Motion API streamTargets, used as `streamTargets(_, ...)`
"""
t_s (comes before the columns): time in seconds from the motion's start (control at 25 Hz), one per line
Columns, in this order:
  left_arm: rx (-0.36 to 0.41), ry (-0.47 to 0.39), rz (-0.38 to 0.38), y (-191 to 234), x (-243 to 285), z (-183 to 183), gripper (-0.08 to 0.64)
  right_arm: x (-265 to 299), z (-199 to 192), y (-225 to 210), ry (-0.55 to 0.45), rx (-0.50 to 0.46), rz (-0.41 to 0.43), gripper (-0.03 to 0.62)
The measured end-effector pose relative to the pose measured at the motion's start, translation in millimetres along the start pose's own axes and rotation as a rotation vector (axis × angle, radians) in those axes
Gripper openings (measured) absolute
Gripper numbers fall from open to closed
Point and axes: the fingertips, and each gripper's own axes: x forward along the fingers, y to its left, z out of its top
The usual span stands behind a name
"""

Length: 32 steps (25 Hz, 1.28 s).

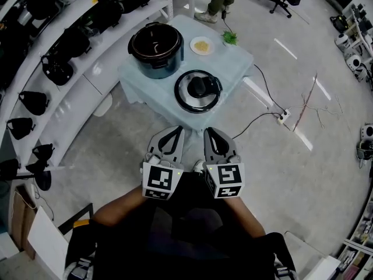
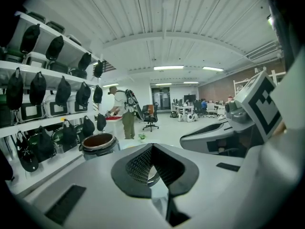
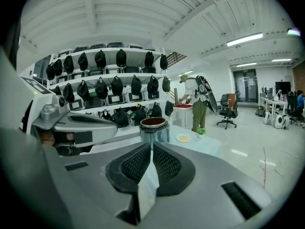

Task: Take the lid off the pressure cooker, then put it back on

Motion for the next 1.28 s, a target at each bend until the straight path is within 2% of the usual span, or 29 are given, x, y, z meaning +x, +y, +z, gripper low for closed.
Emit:
streamTargets(0.4, -0.03, 0.01, 0.07, -41, 22, 7, 0.008, -12, -6, -41, 0.014, -0.039, 0.08, 0.032)
streamTargets(0.6, -0.036, 0.021, 0.102, -54, 25, 6, 0.008, -16, -11, -50, 0.026, -0.056, 0.119, 0.032)
streamTargets(0.84, -0.028, 0.043, 0.138, -54, 21, 6, 0.008, -13, -14, -50, 0.026, -0.028, 0.153, 0.032)
streamTargets(1.08, -0.035, 0.049, 0.125, -52, 32, 3, 0.008, -3, -18, -51, 0.044, -0.025, 0.162, 0.032)
streamTargets(1.28, -0.04, 0.045, 0.087, -44, 52, 4, 0.008, 12, -18, -60, 0.068, -0.027, 0.132, 0.032)
